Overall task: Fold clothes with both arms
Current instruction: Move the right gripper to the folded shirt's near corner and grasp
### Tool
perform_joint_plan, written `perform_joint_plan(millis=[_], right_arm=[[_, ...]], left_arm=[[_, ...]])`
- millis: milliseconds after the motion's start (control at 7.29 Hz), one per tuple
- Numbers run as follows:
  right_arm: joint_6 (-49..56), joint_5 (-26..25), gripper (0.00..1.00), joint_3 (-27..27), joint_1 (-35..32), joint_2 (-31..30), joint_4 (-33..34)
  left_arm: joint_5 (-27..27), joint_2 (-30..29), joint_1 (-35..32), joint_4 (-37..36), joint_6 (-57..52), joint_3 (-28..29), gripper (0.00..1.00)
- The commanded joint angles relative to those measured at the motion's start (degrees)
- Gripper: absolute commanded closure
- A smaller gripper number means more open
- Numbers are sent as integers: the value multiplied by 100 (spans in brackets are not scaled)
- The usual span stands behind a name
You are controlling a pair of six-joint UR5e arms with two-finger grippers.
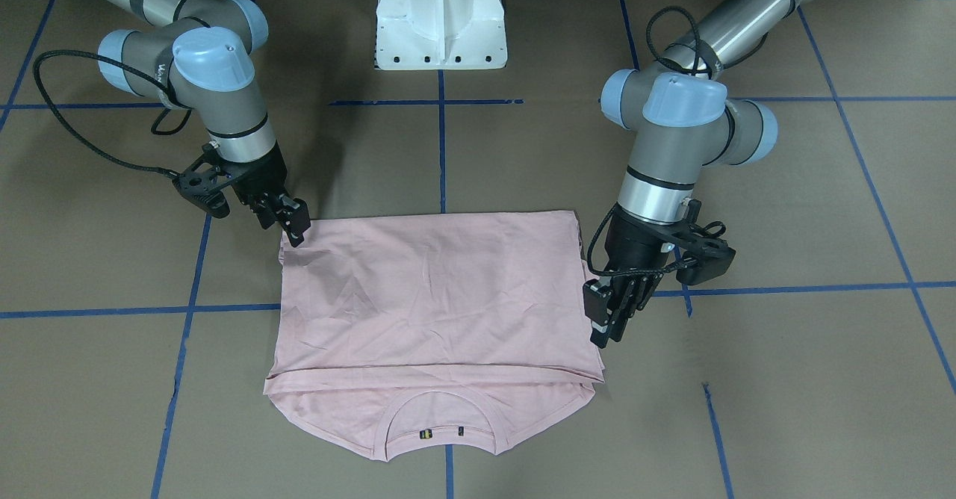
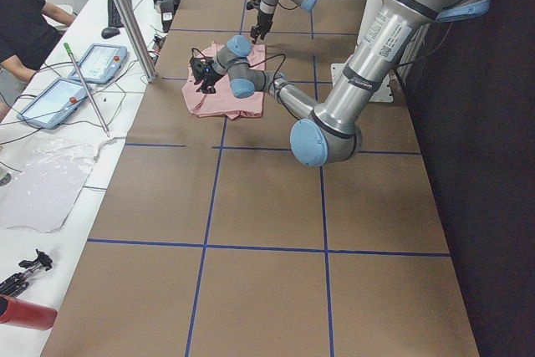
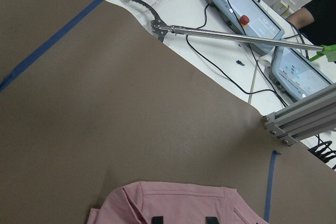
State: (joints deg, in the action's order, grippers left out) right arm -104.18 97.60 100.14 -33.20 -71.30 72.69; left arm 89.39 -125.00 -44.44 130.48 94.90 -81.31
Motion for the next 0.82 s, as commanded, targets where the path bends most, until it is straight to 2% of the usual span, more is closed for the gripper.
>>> perform_joint_plan(millis=[0,137,274,411,685], right_arm=[[-32,-4,29,-29,165,-59,0],[-32,-13,29,-38,165,-68,0],[-32,-13,33,-30,165,-68,0],[-32,-13,46,-47,165,-68,0],[-24,-4,100,-56,165,-77,0]], left_arm=[[0,-7,5,4,2,10,62],[0,-7,-3,4,2,1,62],[0,-7,-3,4,2,10,62],[0,2,-3,4,-6,10,62],[-9,10,-21,-5,-41,27,62]])
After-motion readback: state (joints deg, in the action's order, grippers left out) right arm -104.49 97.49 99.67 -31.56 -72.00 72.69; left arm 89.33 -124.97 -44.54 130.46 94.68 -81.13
